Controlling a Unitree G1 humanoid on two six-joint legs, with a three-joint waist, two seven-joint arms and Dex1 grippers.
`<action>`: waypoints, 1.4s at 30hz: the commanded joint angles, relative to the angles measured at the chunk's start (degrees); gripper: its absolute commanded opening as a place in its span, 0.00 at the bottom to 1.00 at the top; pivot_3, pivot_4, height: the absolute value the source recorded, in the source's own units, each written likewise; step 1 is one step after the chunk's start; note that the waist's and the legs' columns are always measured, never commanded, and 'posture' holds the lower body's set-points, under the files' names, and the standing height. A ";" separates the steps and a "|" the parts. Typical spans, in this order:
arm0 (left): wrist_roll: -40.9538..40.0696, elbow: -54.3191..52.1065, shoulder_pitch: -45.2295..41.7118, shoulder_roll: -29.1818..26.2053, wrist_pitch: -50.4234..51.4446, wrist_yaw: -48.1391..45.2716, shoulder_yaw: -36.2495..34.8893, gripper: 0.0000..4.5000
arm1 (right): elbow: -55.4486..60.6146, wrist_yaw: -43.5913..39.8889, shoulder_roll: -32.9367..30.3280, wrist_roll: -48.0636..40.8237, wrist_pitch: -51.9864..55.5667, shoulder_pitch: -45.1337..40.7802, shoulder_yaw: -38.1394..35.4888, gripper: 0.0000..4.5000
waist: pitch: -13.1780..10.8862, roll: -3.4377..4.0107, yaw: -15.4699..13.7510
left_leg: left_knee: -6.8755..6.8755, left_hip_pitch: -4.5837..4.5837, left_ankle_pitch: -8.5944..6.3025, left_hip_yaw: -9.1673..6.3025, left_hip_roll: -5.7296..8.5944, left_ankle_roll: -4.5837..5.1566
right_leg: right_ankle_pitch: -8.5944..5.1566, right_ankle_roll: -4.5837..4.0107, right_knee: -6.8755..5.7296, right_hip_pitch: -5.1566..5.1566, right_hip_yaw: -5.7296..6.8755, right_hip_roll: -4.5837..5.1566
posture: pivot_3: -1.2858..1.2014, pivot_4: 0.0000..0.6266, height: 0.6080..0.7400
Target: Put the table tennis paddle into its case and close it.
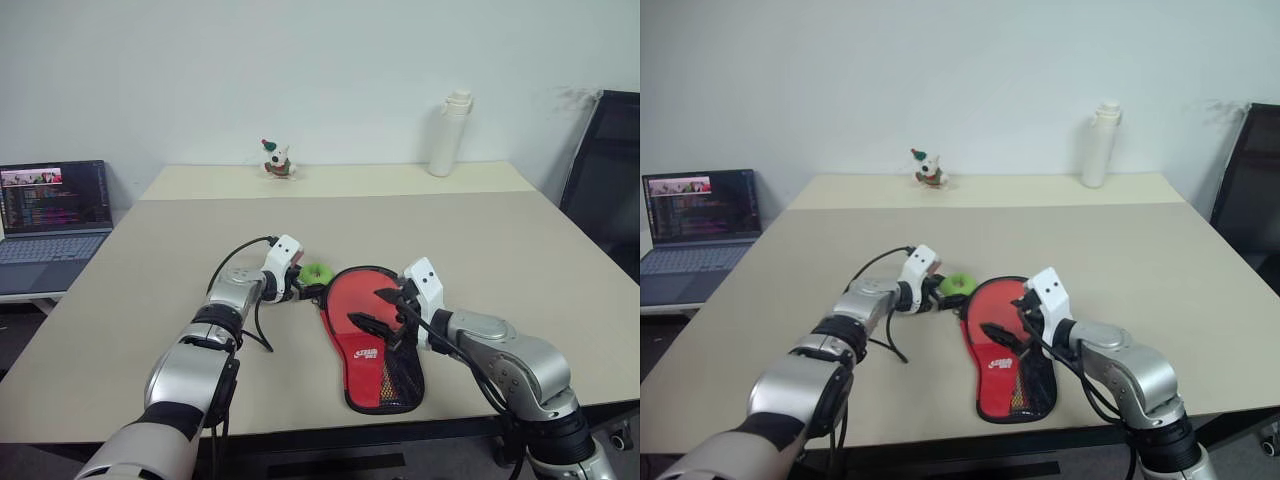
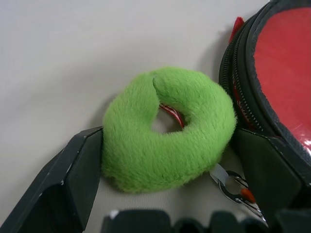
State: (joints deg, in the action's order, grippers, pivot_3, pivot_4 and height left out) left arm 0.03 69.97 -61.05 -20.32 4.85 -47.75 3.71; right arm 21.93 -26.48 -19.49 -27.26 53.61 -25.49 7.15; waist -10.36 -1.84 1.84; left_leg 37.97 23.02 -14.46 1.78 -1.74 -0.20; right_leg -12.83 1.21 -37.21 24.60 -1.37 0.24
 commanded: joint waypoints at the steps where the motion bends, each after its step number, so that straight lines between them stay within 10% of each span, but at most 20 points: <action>1: -0.02 -0.20 1.98 -0.74 0.69 -0.57 -1.12 0.99 | -0.89 -0.36 0.34 1.48 -2.58 -1.77 1.25 1.00 | 0.01 -0.01 0.01 | 0.00 0.00 0.00 0.00 0.00 0.00 | 0.00 0.00 -0.01 0.00 0.00 0.00 | 0.52 0.24 1.00; 6: -1.23 -2.35 3.21 -0.35 1.37 -1.50 -2.90 0.89 | -6.30 -0.21 1.76 4.50 -4.16 -5.10 4.36 1.00 | 0.01 -0.01 0.08 | 0.01 -0.08 0.00 0.00 -0.01 0.00 | 0.00 0.00 -0.09 -0.01 -0.05 0.00 | 0.52 0.24 1.00; 18: -2.20 -5.01 3.78 -0.20 3.49 -0.72 -4.88 0.03 | -8.59 -0.28 4.70 7.49 -6.20 -5.81 6.08 1.00 | 0.03 -0.03 -0.16 | 0.04 0.01 0.01 -0.07 0.04 0.00 | 0.16 -0.26 -0.04 -0.09 0.20 0.08 | 0.52 0.24 1.00; 33: -3.81 -14.31 4.40 2.01 7.44 -3.32 -4.71 0.02 | -25.29 2.95 5.95 21.00 -15.99 -4.65 11.10 1.00 | 0.03 -0.05 -0.23 | 0.05 0.03 0.01 -0.11 0.06 -0.01 | 0.17 -0.28 0.00 -0.14 0.30 0.14 | 0.52 0.24 1.00; 42: 1.80 -0.62 -6.20 2.67 -2.59 13.48 -4.22 0.02 | -23.40 2.31 6.64 22.61 -16.12 0.51 12.37 1.00 | 0.21 -0.28 -0.27 | 0.10 -0.19 0.01 -0.17 0.06 -0.02 | 0.10 -0.16 -0.02 -0.42 0.41 0.14 | 0.52 0.24 1.00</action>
State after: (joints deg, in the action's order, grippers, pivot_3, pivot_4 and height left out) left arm 1.29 68.40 -63.17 -17.67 5.25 -39.33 0.68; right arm 0.05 -23.70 -12.76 -5.71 35.58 -27.32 17.50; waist -10.15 -2.12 1.57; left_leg 38.08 22.84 -14.45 1.59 -1.68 -0.22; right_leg -12.75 1.07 -37.23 24.18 -0.95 0.38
